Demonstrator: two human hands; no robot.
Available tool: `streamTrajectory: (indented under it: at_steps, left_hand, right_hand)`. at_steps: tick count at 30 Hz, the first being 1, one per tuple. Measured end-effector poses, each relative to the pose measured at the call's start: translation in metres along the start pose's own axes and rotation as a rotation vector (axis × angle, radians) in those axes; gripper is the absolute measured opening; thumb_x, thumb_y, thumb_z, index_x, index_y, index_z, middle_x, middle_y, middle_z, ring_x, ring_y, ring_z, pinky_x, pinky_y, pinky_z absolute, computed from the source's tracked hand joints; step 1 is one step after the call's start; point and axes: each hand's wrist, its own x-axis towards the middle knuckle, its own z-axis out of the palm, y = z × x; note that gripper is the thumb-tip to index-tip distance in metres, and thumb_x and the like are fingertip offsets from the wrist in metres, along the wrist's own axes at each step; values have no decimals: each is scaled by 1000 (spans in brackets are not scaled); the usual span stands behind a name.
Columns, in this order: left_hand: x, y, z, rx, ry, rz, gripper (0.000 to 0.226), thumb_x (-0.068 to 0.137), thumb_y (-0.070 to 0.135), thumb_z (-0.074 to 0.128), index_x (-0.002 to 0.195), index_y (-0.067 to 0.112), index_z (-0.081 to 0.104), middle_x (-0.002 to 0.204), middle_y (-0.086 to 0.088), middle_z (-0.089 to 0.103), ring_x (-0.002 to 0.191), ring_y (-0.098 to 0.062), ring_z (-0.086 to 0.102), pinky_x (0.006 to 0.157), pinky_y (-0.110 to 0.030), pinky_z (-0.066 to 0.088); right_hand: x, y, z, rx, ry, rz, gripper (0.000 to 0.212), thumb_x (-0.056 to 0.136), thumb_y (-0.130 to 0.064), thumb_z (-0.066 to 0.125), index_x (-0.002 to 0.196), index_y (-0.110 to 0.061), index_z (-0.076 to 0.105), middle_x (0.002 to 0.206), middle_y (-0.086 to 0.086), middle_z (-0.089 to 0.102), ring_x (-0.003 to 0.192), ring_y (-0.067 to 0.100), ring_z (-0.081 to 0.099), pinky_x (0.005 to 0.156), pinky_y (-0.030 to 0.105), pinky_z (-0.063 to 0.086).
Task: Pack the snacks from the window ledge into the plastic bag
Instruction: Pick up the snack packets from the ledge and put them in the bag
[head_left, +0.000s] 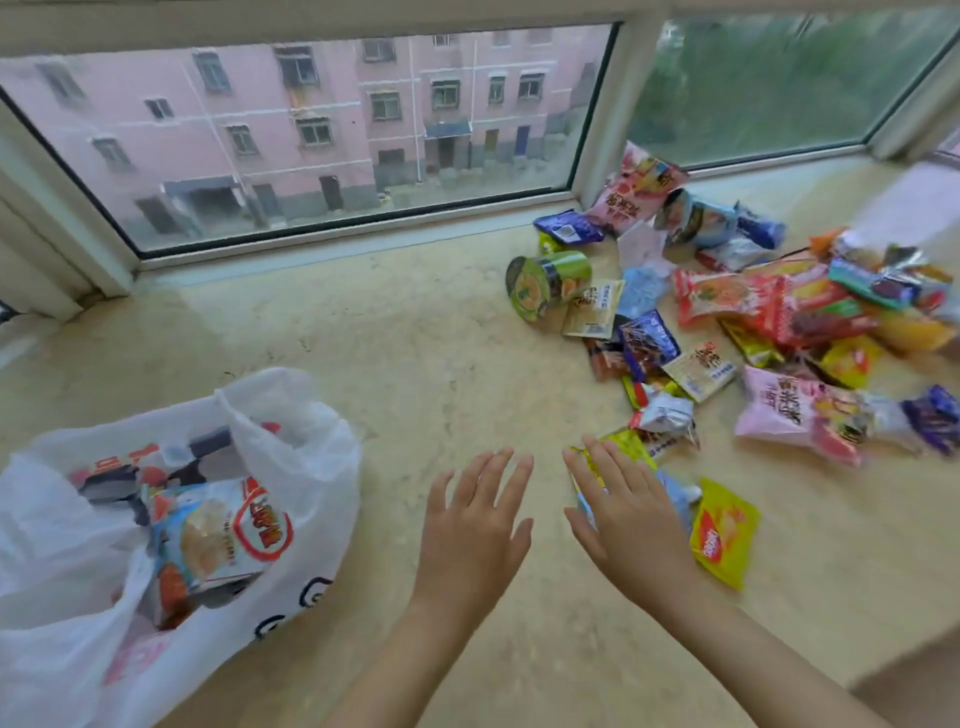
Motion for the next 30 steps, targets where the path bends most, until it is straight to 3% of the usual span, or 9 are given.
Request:
streamTrajectory:
  at_steps: [4, 9, 11, 16, 19, 22, 25, 27, 30]
  left_hand:
    - [33, 42, 50, -35, -79, 27, 64, 71, 42, 69, 131, 24, 56, 131, 2, 59, 117, -18, 57, 95, -39, 34]
    - [77, 79, 106, -15, -191, 44, 70, 63, 50, 80, 126, 26, 61, 124, 0, 64, 111, -20, 61, 85, -38, 51]
    - [90, 85, 122, 10, -269, 10, 70, 66, 58, 74, 127, 26, 61, 125, -3, 63, 110, -21, 62, 84, -40, 51]
    - [103, 90, 143, 45, -454, -99, 87, 75, 79, 26, 137, 24, 50, 135, -9, 57, 121, -27, 56, 92, -54, 46]
    - [109, 90, 143, 47, -390, -134, 84, 73, 80, 32, 136, 27, 51, 128, -4, 61, 112, -24, 60, 88, -51, 46]
    - [117, 91, 133, 44, -314, -185, 81, 73, 74, 48, 142, 32, 41, 125, 3, 57, 113, -20, 54, 85, -41, 36]
    - [120, 90, 131, -33, -249, -244, 64, 83, 56, 58, 140, 34, 42, 125, 8, 54, 116, -17, 47, 83, -33, 21]
    - [122, 90, 126, -109, -156, -261, 36, 84, 46, 63, 118, 33, 61, 110, 11, 62, 103, -15, 55, 77, -29, 15]
    - [121, 92, 120, -275, -111, -318, 12, 85, 41, 64, 92, 33, 69, 94, 17, 66, 85, -5, 58, 75, -27, 16]
  right_hand:
    - [-19, 68, 26, -50, -107, 54, 59, 85, -45, 39, 135, -16, 50, 140, 13, 51, 126, 29, 46, 96, 46, 38]
    - [-33, 125, 61, -18, -215, 64, 60, 84, -48, 40, 133, -15, 54, 137, 15, 52, 124, 31, 50, 95, 48, 45]
    - [-35, 138, 72, -11, -236, 48, 62, 84, -48, 40, 134, -15, 54, 139, 15, 51, 127, 29, 44, 99, 46, 37]
    - [-31, 161, 86, 33, -285, 4, 65, 87, -56, 36, 135, -16, 53, 141, 13, 49, 128, 27, 45, 100, 44, 34]
    - [-26, 168, 88, 51, -322, 6, 69, 93, -62, 23, 135, -17, 54, 139, 11, 52, 126, 26, 51, 96, 44, 43]
    - [-22, 173, 90, 71, -362, 2, 71, 89, -65, 27, 137, -18, 52, 139, 11, 52, 126, 26, 52, 95, 44, 46]
    - [-21, 177, 91, 87, -379, -10, 72, 87, -66, 29, 139, -20, 50, 140, 10, 52, 126, 26, 51, 96, 45, 46]
    - [-21, 180, 91, 89, -384, -21, 72, 87, -65, 30, 140, -21, 49, 141, 9, 51, 127, 25, 50, 97, 45, 45]
    - [-20, 185, 90, 108, -364, -16, 70, 86, -64, 32, 139, -21, 49, 142, 9, 49, 131, 22, 40, 102, 46, 34]
